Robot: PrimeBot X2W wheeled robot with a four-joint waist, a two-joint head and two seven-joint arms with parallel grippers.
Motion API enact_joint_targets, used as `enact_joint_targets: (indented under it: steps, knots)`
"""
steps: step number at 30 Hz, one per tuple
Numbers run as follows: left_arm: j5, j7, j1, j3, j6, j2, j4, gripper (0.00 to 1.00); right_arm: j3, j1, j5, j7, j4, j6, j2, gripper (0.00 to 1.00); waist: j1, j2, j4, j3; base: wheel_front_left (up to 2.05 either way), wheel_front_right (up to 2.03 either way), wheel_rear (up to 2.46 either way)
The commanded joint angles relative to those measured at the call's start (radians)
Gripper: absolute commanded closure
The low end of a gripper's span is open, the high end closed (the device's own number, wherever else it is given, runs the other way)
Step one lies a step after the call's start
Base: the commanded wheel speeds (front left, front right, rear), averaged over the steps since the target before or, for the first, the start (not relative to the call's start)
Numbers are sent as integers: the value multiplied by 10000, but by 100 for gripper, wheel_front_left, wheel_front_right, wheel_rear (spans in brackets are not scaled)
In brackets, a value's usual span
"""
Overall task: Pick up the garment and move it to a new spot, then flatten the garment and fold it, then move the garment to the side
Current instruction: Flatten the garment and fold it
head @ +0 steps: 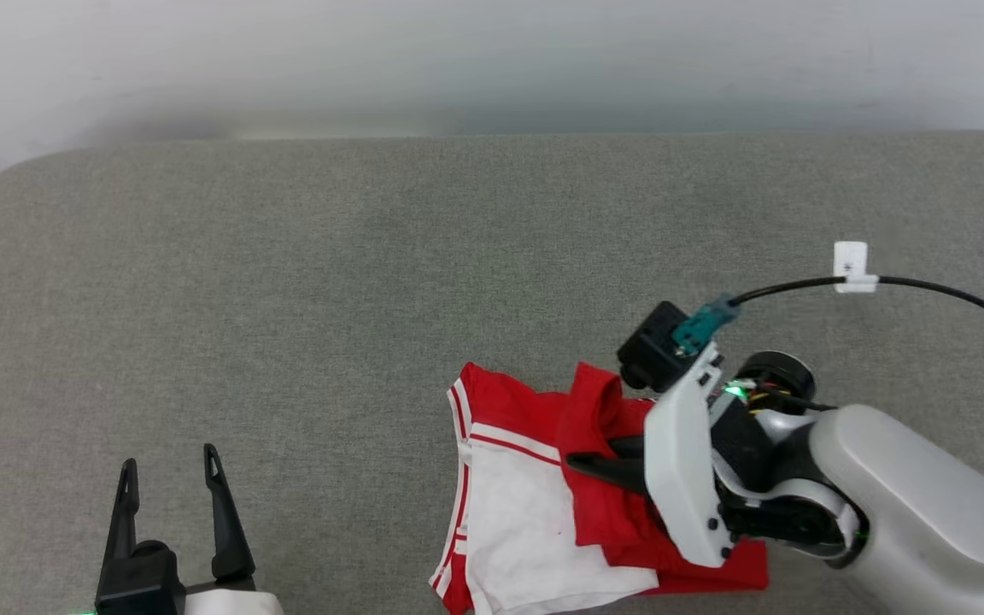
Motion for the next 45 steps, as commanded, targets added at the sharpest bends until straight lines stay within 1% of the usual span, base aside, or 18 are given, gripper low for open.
enact_joint_targets:
  steps: [1,3,10,15,18,19,20,21,24,27,29,32,34,37,39,41,43,45]
  knots:
    - [68,-24,-170,32,-34,-30,11,0,299,-359,-115,-100,209,-2,227,100,0,0,61,79,0,0,0]
    - [73,-24,-211,44,-69,-66,35,0,747,-779,-294,-233,640,-1,602,100,0,0,111,164,0,0,0]
    - [87,-22,-430,45,-214,-138,71,0,2527,-1781,-819,-740,2593,-2,1487,100,0,0,240,492,0,0,0]
    - [85,-24,-591,31,-291,-170,101,0,3482,-1960,-898,-1235,4060,-2,1925,100,0,0,293,657,0,0,0]
    - [95,-24,-583,31,-330,-192,131,0,3908,-2091,-871,-1744,4499,-4,2020,100,0,0,295,670,0,0,0]
    - [101,-24,-577,25,-323,-198,145,0,3962,-2143,-826,-1965,4569,-4,1993,78,0,0,296,647,0,0,0]
    - [111,-22,-543,7,-356,-203,188,0,4026,-2229,-821,-2187,4609,-4,1918,36,0,0,290,596,0,0,0]
    - [142,-24,-487,7,-383,-199,209,0,4079,-2314,-792,-2431,4565,-4,1832,0,0,0,265,545,0,0,0]
    - [149,-24,-335,30,-401,-207,221,0,4027,-2413,-550,-3324,4237,-4,1535,0,0,0,187,352,0,0,0]
    - [210,-24,-210,16,-417,-206,171,0,3894,-2688,-993,-4640,3822,-4,934,0,0,0,86,155,0,0,0]
    - [237,-24,-123,10,-415,-182,140,0,3543,-2646,-1284,-5611,3693,-4,664,0,0,0,-6,43,0,0,0]
    - [256,-24,-19,-20,-450,-158,63,0,2520,-2457,-2005,-7142,3930,-4,322,0,0,0,-147,-105,0,0,0]
    - [264,-22,55,-31,-463,-152,33,0,1685,-2130,-2587,-8124,4237,-2,325,0,0,0,-241,-192,0,0,0]
    - [219,-24,66,-39,-477,-154,-22,0,179,-1574,-3586,-9407,4715,-2,550,0,0,0,-374,-313,0,0,0]
    - [190,-22,147,-23,-488,-155,-57,0,-922,-1070,-4281,-9866,4903,-2,801,0,0,0,-462,-390,0,0,0]
    - [199,-24,202,-38,-529,-132,-123,0,-2049,-471,-5020,-10080,4844,-4,1079,0,0,0,-542,-449,0,0,0]
    - [220,-24,233,-61,-563,-130,-140,0,-3170,221,-5713,-10167,4608,-4,1374,0,0,0,-594,-491,0,0,0]
    - [209,-22,239,-69,-567,-136,-154,0,-4264,913,-6422,-10177,4102,-2,1724,0,0,0,-631,-527,0,0,0]
